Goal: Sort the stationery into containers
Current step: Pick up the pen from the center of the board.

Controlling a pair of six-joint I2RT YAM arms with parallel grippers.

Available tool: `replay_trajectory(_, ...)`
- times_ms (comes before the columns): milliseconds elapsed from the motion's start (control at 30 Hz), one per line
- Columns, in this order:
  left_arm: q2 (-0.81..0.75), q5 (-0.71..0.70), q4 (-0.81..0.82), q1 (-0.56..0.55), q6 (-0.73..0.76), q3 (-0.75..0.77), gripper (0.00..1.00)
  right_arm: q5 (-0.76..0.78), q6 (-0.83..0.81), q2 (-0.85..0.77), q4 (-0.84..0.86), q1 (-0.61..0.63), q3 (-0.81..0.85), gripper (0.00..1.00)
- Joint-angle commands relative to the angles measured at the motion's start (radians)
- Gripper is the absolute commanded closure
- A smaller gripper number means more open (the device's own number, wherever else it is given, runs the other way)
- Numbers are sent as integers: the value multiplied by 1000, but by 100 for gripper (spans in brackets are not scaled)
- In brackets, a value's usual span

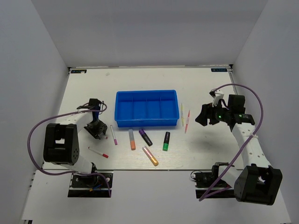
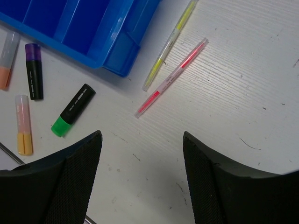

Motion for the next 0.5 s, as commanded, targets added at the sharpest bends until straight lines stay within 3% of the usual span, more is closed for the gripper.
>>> replay_trajectory(0, 15, -8, 70, 15, -18, -29, 50, -15, 14, -15, 24, -9, 1, 28)
replay_trajectory(333, 52, 26, 144, 59, -37, -139, 76, -25, 22, -30, 16, -30, 9, 29)
replay_trajectory(467, 68, 59, 154, 59, -23, -164, 100, -29, 25, -19, 19, -42, 6, 29)
